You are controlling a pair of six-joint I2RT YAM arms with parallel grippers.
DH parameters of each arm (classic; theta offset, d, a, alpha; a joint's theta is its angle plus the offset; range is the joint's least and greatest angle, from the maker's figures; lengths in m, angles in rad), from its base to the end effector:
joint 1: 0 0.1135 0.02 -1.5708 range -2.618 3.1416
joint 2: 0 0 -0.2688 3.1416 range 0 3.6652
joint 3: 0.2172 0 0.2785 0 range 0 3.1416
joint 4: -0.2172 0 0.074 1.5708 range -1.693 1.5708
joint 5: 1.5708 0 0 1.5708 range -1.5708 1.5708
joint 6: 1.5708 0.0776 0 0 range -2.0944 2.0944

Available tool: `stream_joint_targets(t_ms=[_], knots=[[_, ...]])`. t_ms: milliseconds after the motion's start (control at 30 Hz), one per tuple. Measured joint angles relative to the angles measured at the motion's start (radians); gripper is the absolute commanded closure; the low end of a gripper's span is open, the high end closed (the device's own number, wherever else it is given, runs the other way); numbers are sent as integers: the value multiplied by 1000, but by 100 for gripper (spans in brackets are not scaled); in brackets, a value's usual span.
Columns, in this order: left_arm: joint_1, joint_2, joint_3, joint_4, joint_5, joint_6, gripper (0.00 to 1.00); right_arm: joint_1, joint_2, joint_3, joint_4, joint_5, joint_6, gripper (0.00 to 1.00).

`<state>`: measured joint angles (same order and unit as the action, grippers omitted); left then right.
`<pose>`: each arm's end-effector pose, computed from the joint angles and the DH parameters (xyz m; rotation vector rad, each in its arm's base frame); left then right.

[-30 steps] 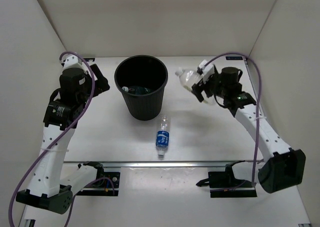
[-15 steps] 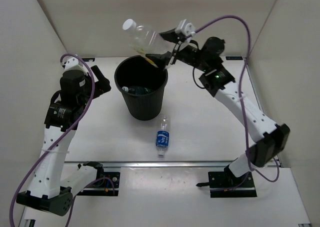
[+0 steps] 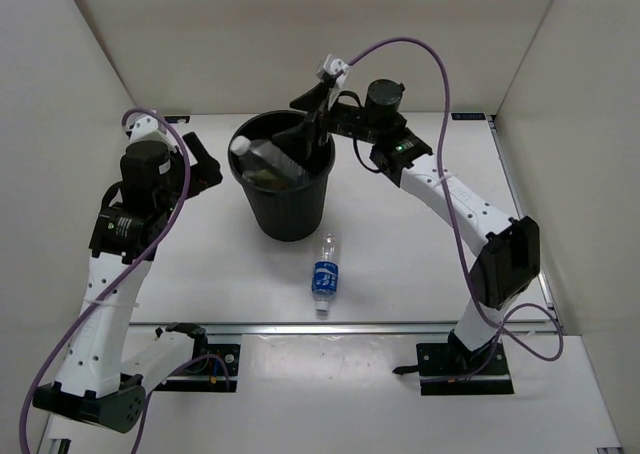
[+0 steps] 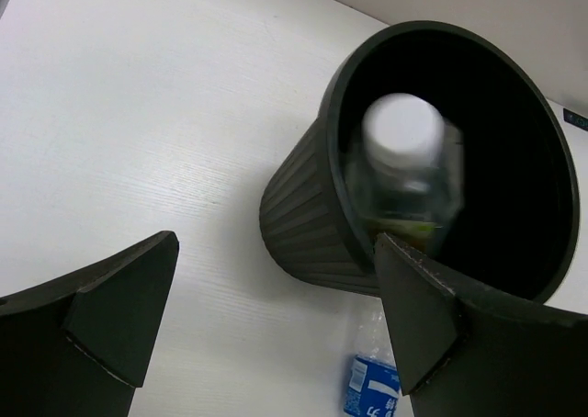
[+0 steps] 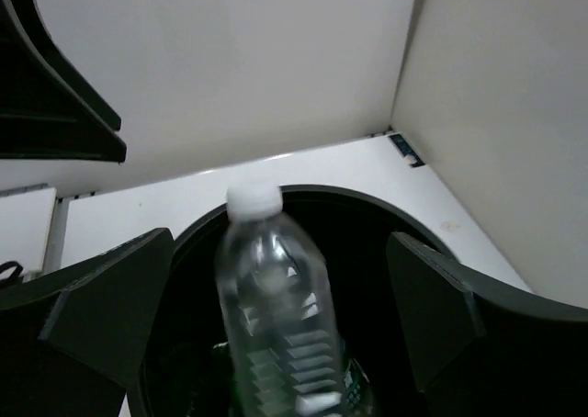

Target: Put the plastic bottles in the bin

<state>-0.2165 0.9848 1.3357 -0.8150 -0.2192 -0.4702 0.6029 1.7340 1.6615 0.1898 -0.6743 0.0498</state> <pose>0.2380 -0.0351 0.4203 -0.3927 1.9910 -0.2112 0.3621 0.3081 0.4346 -0.9492 1.2431 1.0078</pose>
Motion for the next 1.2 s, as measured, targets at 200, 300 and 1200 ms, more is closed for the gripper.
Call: stream_joint_targets(t_ms=[200, 300, 1200], knots=[[-15, 2, 8, 0, 27, 17, 1, -42, -108, -35, 13, 30, 7, 1], [-64, 13, 35, -1, 53, 33, 1, -62, -173, -63, -15, 84, 2, 1], [-804, 347, -444, 250, 192, -249, 1, -320, -765, -726, -285, 472, 74, 1]])
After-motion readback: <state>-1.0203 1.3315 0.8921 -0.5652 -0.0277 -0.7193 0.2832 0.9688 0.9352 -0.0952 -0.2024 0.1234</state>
